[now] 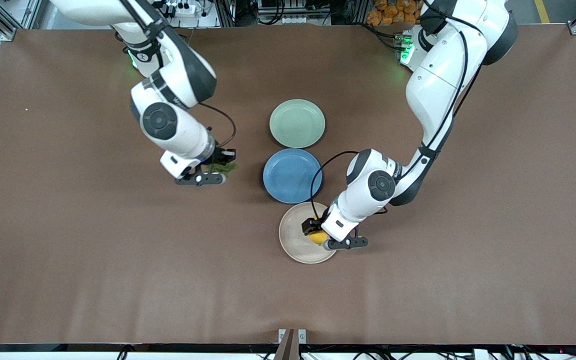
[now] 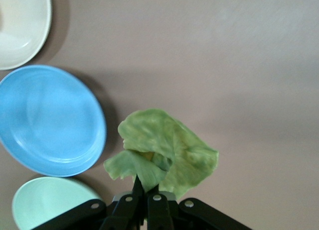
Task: Place lemon and lettuce in plates
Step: 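Lift the lemon toward the cream plate while the right gripper lifts the lettuce, then lower the lemon onto the cream plate while the right gripper carries lettuce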
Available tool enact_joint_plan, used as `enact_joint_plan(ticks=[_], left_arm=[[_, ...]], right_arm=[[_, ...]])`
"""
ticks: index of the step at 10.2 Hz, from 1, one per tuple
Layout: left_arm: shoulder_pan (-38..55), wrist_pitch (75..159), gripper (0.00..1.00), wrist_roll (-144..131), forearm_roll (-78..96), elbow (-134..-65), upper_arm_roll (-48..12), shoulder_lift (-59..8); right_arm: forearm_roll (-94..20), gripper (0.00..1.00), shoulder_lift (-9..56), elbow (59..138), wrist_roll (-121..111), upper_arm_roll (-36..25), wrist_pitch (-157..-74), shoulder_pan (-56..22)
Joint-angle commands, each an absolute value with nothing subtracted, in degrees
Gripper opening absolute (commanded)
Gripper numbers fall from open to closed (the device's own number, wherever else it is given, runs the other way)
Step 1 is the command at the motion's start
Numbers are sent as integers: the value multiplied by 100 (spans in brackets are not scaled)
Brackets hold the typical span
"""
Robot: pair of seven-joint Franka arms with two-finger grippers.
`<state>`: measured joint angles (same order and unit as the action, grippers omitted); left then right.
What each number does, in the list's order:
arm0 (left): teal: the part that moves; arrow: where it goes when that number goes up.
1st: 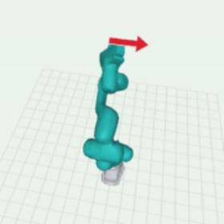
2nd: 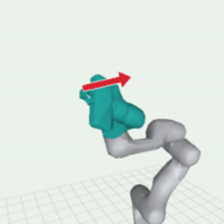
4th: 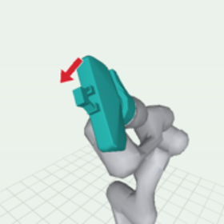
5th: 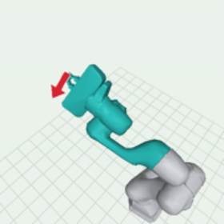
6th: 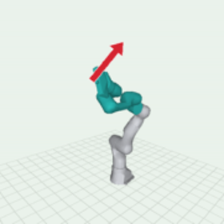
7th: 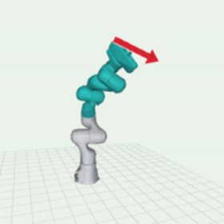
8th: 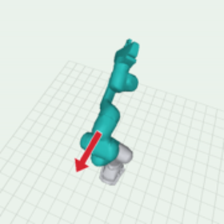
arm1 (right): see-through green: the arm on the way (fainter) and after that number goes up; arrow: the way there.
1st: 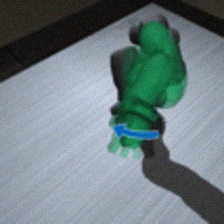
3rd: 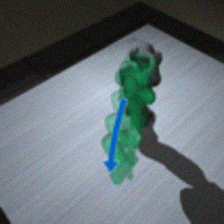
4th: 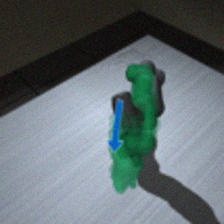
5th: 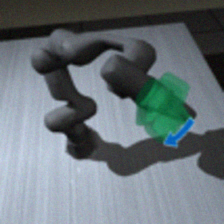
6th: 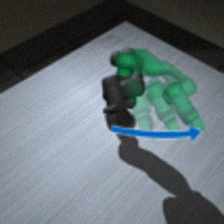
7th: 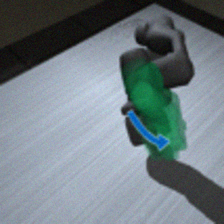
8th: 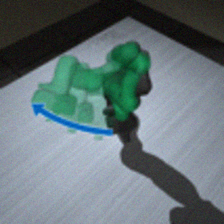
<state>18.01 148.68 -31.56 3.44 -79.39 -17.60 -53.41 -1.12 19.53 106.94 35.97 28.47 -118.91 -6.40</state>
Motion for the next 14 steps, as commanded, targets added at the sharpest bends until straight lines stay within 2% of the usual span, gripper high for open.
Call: enact_joint_plan(ticks=[1, 5, 8, 11, 12, 13, 14], left_arm=[[1811, 14924, 99, -3155, 142, -7831, -1749, -5405], [1740, 14845, 100, -3243, 176, -7840, -1758, -5126], [1556, 13785, 100, -3208, 176, -7875, -1732, -4616], [1275, 13053, 100, -2911, 123, -8102, -1696, -4080], [1144, 13008, 100, -2666, 132, -8338, -1688, -3878], [1021, 13008, 100, -2411, 132, -8637, -1592, -3667], [906, 13008, 100, -2078, 132, -8909, -1504, -3500]], right_arm=[[-158, 0, 1977, 10591, 4409, 2848, -11900, -1070], [-141, 0, 2153, 10582, 5499, 2839, -12269, -1774], [8, 0, 2425, 10573, 6510, 2804, -12822, -2450], [79, 0, 2478, 10626, 7205, 2804, -12806, -2811], [79, 14, 2539, 10617, 7416, 2804, -12806, -2856], [97, 38, 2575, 10617, 7583, 2795, -12814, -2935], [184, 53, 2601, 10617, 7759, 2795, -12814, -3005]])
